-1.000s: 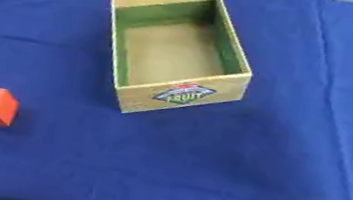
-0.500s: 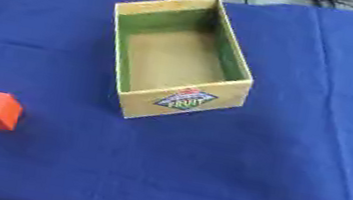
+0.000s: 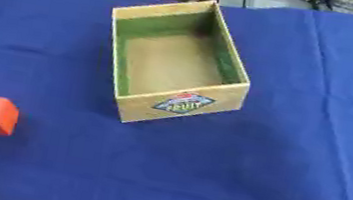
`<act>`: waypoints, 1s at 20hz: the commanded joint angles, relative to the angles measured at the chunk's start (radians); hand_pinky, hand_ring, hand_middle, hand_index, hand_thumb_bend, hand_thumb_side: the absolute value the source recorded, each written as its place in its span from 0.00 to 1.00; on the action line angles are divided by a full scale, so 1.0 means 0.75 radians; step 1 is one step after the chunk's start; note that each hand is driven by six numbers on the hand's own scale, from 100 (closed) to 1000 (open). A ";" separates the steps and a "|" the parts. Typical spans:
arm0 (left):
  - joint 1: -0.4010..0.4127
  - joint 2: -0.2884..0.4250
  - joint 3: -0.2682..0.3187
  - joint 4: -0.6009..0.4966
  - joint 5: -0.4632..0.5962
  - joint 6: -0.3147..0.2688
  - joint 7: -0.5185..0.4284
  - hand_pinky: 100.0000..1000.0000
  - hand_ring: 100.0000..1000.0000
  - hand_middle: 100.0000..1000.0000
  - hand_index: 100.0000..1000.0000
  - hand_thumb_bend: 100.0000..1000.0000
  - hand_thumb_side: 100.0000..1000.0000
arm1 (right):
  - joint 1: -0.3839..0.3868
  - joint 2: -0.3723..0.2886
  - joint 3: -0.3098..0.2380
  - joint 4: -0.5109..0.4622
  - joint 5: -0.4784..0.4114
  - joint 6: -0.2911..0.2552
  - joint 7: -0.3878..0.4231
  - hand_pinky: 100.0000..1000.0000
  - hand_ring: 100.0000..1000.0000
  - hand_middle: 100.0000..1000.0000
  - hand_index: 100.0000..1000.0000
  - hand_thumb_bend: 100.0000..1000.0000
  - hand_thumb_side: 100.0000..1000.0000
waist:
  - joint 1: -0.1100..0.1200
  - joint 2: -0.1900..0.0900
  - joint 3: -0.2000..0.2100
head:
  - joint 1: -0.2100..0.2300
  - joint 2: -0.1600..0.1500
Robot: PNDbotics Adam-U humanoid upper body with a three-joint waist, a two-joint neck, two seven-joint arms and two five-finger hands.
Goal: Pick up objects on the table and place them in the box.
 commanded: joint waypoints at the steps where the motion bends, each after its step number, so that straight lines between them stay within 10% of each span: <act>1: -0.018 0.082 -0.020 0.010 0.035 -0.048 -0.076 0.66 0.85 0.94 1.00 0.94 1.00 | -0.001 -0.030 -0.002 -0.029 -0.006 0.002 0.006 0.71 0.57 0.46 0.68 0.00 0.72 | 0.001 -0.026 0.000 | -0.001 -0.020; 20: -0.107 0.129 -0.233 -0.102 0.223 -0.433 -0.405 0.61 0.81 0.88 1.00 0.66 0.83 | -0.003 -0.019 0.012 -0.029 -0.010 0.001 0.028 0.72 0.57 0.46 0.68 0.00 0.71 | -0.006 -0.019 -0.029 | 0.001 -0.016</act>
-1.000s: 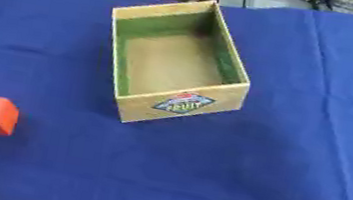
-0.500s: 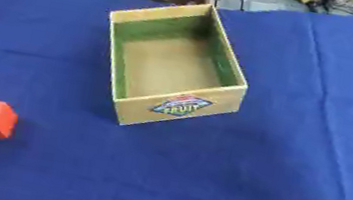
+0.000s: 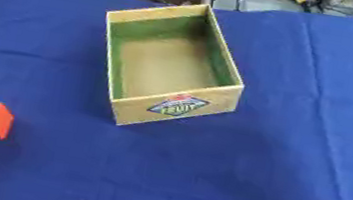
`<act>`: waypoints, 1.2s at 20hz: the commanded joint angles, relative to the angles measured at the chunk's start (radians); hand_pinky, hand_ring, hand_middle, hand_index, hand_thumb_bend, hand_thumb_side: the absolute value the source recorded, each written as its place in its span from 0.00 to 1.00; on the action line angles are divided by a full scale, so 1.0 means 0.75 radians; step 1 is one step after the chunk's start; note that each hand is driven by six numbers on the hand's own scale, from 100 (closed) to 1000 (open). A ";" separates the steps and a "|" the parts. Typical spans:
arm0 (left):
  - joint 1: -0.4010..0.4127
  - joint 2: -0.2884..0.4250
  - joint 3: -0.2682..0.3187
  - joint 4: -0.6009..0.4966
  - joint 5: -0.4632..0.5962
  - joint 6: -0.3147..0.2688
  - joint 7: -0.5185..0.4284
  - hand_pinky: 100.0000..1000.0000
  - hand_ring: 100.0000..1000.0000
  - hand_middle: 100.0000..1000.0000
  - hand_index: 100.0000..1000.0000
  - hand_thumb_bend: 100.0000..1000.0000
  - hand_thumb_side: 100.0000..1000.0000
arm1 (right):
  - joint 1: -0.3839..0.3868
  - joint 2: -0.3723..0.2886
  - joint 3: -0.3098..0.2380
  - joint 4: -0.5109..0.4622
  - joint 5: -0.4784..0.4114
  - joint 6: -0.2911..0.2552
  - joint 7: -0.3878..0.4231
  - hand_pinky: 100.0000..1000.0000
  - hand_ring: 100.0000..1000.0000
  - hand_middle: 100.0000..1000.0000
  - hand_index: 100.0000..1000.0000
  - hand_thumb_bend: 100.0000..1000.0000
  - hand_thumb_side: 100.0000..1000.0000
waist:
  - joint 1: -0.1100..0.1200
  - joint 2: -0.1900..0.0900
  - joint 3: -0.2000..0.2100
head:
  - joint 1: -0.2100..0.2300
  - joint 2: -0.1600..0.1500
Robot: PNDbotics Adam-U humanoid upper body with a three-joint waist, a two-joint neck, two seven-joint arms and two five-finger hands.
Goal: Pick up objects on the table and place them in the box.
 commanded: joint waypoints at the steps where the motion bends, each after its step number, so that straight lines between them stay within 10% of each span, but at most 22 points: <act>1: -0.021 0.078 -0.033 -0.054 -0.014 -0.176 -0.160 0.60 0.80 0.88 1.00 0.65 0.82 | -0.009 -0.018 0.004 -0.029 -0.002 0.000 0.010 0.72 0.57 0.46 0.68 0.00 0.72 | 0.002 -0.016 -0.002 | 0.003 -0.005; 24: -0.062 0.065 -0.230 -0.191 -0.382 -0.140 -0.183 0.62 0.79 0.79 0.92 0.49 0.79 | -0.011 -0.005 0.011 -0.029 -0.002 0.003 0.027 0.72 0.57 0.46 0.68 0.00 0.72 | 0.000 -0.007 -0.013 | 0.024 -0.003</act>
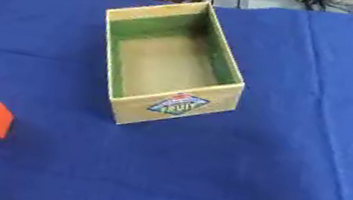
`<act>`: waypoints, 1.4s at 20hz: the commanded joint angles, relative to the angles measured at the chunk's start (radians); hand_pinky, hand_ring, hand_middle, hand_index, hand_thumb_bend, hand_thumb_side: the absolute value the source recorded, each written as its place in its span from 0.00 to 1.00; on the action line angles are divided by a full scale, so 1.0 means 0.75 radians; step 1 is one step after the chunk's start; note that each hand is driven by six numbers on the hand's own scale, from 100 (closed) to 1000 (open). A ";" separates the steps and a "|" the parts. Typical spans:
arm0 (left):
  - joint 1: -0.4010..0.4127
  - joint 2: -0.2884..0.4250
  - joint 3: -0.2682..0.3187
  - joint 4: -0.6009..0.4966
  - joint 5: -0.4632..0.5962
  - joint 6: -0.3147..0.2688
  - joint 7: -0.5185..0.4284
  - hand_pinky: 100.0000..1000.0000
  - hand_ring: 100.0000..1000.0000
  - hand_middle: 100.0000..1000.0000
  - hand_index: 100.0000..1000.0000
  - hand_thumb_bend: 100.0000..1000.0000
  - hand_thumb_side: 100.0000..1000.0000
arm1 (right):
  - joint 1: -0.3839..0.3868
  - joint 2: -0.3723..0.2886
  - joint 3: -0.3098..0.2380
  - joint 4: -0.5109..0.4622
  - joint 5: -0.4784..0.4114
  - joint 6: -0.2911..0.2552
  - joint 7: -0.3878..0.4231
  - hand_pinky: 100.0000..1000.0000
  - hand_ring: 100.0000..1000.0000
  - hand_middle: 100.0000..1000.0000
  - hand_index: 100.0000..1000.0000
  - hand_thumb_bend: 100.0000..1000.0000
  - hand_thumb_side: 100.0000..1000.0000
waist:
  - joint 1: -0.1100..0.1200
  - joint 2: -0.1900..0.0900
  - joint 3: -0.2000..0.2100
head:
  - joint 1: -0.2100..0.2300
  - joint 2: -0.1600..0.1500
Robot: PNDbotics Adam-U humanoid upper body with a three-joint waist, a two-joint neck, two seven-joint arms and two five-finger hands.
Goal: Pick up objects on the table and place them in the box.
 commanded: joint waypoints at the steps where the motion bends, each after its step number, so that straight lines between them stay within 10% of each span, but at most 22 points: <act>1: -0.019 0.036 -0.008 0.000 -0.044 -0.169 -0.145 0.63 0.79 0.78 0.92 0.49 0.79 | -0.009 -0.007 -0.004 -0.029 -0.002 -0.003 0.004 0.72 0.57 0.46 0.68 0.00 0.72 | -0.002 -0.018 -0.001 | 0.007 -0.004; 18: -0.067 -0.015 0.094 -0.106 -0.203 -0.014 0.050 0.64 0.80 0.81 0.94 0.48 0.82 | -0.006 0.000 0.000 -0.029 0.001 -0.003 0.014 0.72 0.58 0.46 0.68 0.00 0.72 | -0.007 -0.016 0.009 | -0.001 -0.013; 28: -0.148 -0.053 0.020 0.145 -0.266 -0.005 0.070 0.62 0.80 0.87 0.99 0.61 0.88 | -0.008 0.005 0.007 -0.029 0.002 -0.001 0.023 0.73 0.58 0.46 0.68 0.00 0.72 | -0.003 -0.009 -0.012 | 0.016 -0.017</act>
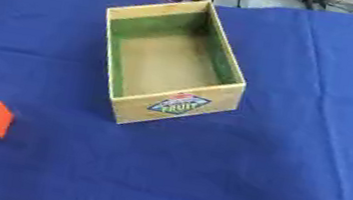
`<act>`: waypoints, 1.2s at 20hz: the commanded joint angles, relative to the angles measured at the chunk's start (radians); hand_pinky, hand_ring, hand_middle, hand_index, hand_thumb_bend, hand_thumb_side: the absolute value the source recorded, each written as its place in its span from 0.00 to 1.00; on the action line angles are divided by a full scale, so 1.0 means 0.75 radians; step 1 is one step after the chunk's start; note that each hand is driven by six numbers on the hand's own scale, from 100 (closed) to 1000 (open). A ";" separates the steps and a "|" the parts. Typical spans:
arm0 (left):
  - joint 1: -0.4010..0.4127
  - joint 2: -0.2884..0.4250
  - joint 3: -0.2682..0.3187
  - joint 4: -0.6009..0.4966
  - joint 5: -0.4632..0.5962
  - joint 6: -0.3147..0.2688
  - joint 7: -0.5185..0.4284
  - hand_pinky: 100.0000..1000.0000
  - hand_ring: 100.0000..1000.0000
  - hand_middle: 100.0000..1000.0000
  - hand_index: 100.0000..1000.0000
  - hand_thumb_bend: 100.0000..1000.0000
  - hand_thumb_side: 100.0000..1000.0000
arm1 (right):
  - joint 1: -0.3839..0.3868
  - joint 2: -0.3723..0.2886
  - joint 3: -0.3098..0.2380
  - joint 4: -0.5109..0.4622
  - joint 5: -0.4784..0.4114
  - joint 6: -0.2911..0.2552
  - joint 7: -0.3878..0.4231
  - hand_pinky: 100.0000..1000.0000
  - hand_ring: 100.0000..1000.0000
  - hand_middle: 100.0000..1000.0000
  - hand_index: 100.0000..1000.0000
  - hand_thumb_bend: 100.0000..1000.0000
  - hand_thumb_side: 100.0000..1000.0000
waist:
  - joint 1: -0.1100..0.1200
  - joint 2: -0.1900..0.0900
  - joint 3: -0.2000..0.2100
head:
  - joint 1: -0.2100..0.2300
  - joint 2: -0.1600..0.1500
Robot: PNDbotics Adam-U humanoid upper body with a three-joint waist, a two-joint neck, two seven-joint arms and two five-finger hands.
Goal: Pick up objects on the table and place them in the box.
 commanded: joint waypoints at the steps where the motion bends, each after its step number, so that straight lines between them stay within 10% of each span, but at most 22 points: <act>1: -0.035 0.015 -0.012 0.070 0.026 -0.028 -0.013 0.62 0.80 0.88 1.00 0.65 0.91 | -0.005 -0.007 0.000 -0.029 0.002 0.000 0.007 0.73 0.58 0.46 0.68 0.00 0.72 | 0.001 -0.017 -0.002 | 0.006 -0.015; 24: -0.181 -0.077 -0.066 0.198 0.020 -0.175 0.098 0.57 0.79 0.88 0.99 0.62 0.88 | -0.015 0.001 0.013 -0.029 0.001 0.007 0.025 0.73 0.58 0.46 0.68 0.00 0.72 | 0.009 -0.005 -0.019 | 0.022 -0.027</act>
